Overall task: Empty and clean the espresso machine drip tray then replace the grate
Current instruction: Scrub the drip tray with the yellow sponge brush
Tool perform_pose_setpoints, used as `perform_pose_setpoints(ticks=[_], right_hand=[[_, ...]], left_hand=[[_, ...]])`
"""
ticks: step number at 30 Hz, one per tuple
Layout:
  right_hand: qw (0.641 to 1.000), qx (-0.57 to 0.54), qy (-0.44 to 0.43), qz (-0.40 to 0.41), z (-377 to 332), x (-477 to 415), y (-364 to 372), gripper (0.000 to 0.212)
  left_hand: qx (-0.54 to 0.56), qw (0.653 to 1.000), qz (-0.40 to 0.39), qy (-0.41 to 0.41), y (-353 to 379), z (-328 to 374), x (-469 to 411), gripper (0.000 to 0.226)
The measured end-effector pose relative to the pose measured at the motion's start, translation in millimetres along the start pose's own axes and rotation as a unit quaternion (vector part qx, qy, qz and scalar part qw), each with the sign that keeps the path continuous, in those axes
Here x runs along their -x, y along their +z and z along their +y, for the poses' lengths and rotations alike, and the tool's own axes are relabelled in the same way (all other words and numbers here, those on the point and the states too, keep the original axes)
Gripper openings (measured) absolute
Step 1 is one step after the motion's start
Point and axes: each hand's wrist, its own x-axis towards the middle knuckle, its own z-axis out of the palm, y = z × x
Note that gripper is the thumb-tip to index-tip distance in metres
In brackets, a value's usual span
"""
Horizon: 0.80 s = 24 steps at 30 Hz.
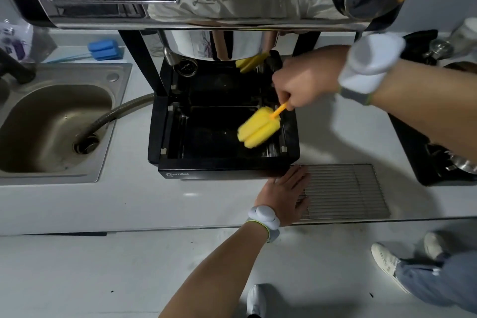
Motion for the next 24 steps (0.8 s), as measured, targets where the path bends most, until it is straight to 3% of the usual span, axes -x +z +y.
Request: perform_pose_setpoints(ticks=[4, 7, 11, 15, 20, 24], right_hand=[[0.985, -0.151, 0.027, 0.077, 27.4, 21.4, 23.6, 0.022], [0.960, -0.266, 0.073, 0.040, 62.5, 38.2, 61.6, 0.018], [0.893, -0.427, 0.142, 0.016, 104.1, 45.6, 107.9, 0.015], [0.885, -0.426, 0.185, 0.015, 117.0, 34.8, 148.1, 0.021], [0.837, -0.477, 0.262, 0.050, 111.5, -0.3, 187.2, 0.031], [0.829, -0.462, 0.312, 0.039, 99.0, -27.5, 211.0, 0.038]], left_hand=[[-0.001, 1.000, -0.006, -0.002, -1.5, 0.6, -0.8, 0.060], [0.007, 1.000, 0.000, 0.001, -2.3, 1.1, 0.3, 0.059], [0.000, 1.000, 0.019, 0.006, -4.0, 0.0, 2.2, 0.057], [0.000, 0.999, 0.032, 0.007, -5.8, 2.6, 2.9, 0.056], [0.004, 1.000, 0.024, -0.003, -7.9, 3.4, 2.5, 0.056], [0.015, 1.000, 0.021, -0.005, -8.8, 4.0, 2.3, 0.057]])
